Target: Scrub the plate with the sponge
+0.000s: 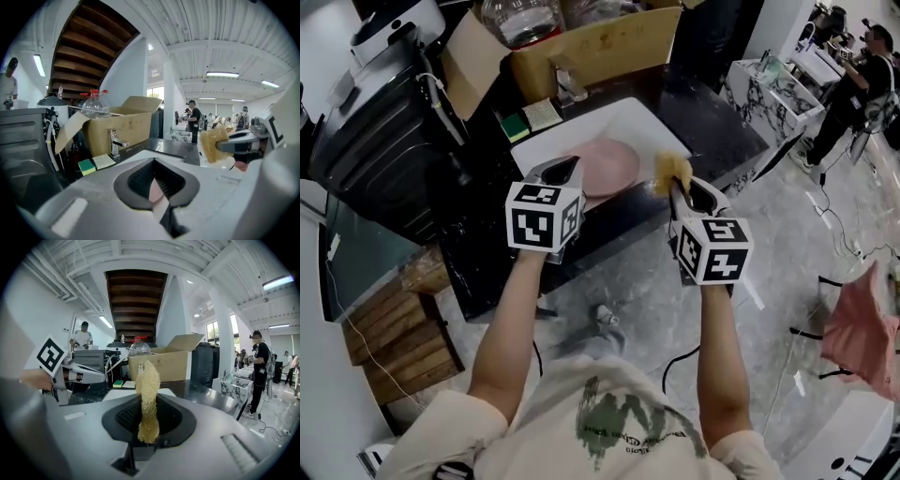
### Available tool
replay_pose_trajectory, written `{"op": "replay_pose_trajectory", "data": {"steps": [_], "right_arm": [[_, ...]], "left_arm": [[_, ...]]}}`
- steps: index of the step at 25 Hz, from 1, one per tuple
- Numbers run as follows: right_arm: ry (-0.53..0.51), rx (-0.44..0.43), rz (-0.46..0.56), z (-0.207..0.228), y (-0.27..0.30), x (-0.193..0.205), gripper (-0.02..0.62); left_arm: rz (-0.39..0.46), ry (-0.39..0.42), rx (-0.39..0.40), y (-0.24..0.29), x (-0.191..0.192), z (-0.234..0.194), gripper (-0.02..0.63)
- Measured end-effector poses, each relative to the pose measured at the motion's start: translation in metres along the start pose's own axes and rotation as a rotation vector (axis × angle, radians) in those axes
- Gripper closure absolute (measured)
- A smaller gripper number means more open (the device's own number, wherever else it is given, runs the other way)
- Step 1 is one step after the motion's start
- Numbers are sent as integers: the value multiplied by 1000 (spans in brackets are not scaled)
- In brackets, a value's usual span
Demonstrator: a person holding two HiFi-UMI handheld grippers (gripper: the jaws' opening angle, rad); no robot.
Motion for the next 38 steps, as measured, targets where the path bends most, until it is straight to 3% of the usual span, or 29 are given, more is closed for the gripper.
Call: {"op": "replay_pose_trajectory", "data": {"steps": [11,20,29,38], "right_arm": [[-61,-111,-63,1,110,-39,534],[-118,-176,-99,-13,168,-52,534],[-171,-260,-97,-37,205,-66,534],[-195,-385,-91,-34,242,-80,534]], "left_arm": [[-34,-76,-90,60,-4,-66,604],[-43,-134,-154,73,10,-107,604],[-49,-143,-204,71,17,-124,604],[-78,-143,-330,77,18,-135,604]]}}
Point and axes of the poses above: the fingertips, and each gripper's own axes: y forward along the fingers, z to its right, x out of its underside, the point moved 3 cm from there along -y, backward along the fingers, and after that the axes turned 11 degrees about y, right-handed, at the moved point
